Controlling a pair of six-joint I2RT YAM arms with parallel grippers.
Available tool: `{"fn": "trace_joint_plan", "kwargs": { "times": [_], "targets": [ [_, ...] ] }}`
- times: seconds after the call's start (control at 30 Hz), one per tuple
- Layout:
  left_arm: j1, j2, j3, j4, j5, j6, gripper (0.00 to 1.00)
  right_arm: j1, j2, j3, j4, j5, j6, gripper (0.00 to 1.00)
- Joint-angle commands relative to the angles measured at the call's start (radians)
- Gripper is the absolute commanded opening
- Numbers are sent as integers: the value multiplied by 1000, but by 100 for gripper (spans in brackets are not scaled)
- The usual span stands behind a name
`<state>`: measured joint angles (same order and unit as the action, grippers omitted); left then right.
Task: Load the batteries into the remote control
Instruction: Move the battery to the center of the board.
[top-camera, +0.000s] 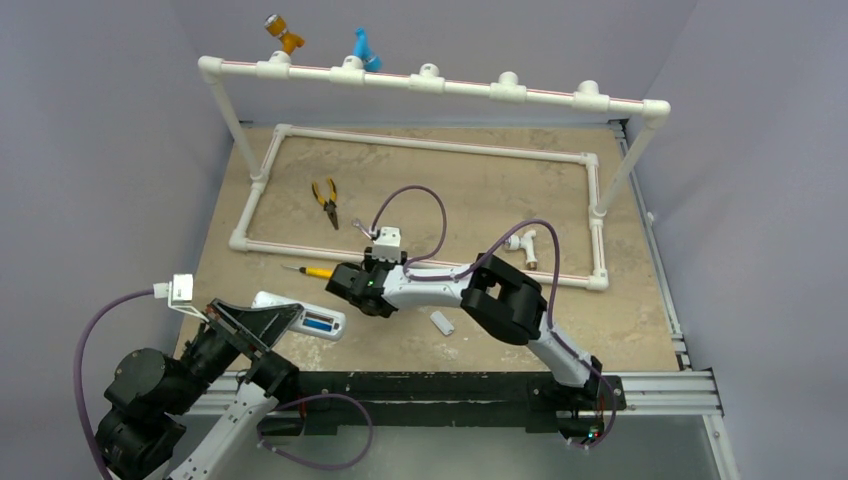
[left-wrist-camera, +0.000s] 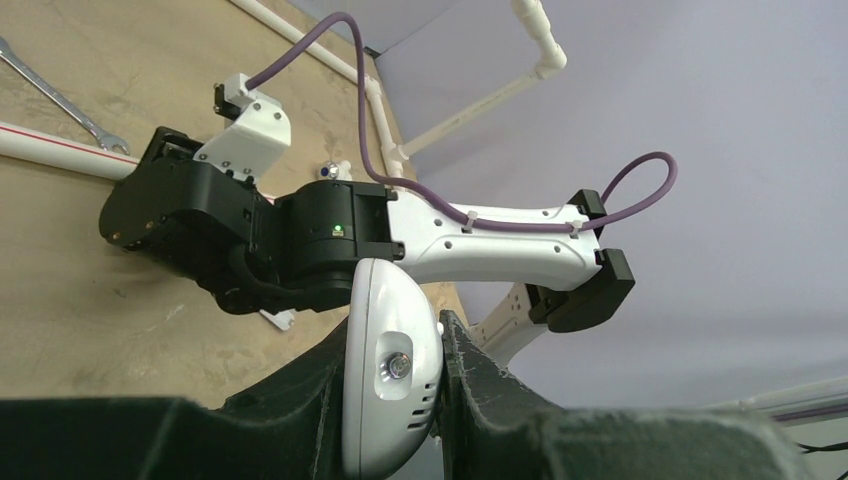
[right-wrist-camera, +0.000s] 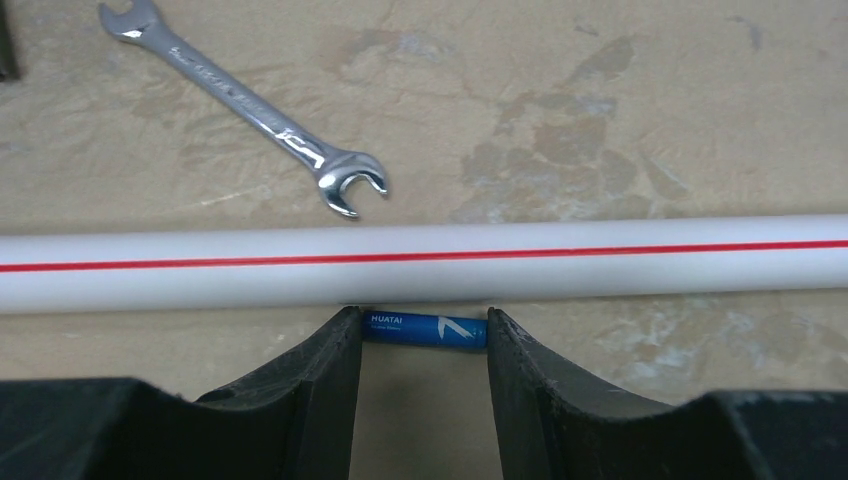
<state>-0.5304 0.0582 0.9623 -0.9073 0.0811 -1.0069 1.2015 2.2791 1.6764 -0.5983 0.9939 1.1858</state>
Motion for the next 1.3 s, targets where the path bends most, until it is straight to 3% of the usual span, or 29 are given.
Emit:
{"fn": "trace_joint_plan", "kwargs": {
  "times": [0.0,0.27,0.53,0.63,0.83,0.97,1.13,1.27],
  "targets": [
    [5,-13,0,41,7,4,0,9,-37,-125,-132,-34,22,40],
    [5,-14,-15,61,15,-5,0,61,-216,-348,-102,-118,55,40],
    [6,0,-25,83,29,-6,0,154,-231,-366,-139,-165,107,44],
    [6,-2,-24,82,28,-4,0,162,-243,-400,-118,-205,133,49],
    [5,-4,-31,82,27,-9,0,164,-319,-488,-60,-256,141,70],
    [5,-9,-26,76,21,-6,0,164,-413,-529,22,-282,-14,73],
    [5,-16,-24,56,10,-1,0,134,-588,-649,196,-321,-393,75],
    [5,-29,-54,74,22,-19,0,48,-694,-751,413,-625,-825,75]
  ]
}}
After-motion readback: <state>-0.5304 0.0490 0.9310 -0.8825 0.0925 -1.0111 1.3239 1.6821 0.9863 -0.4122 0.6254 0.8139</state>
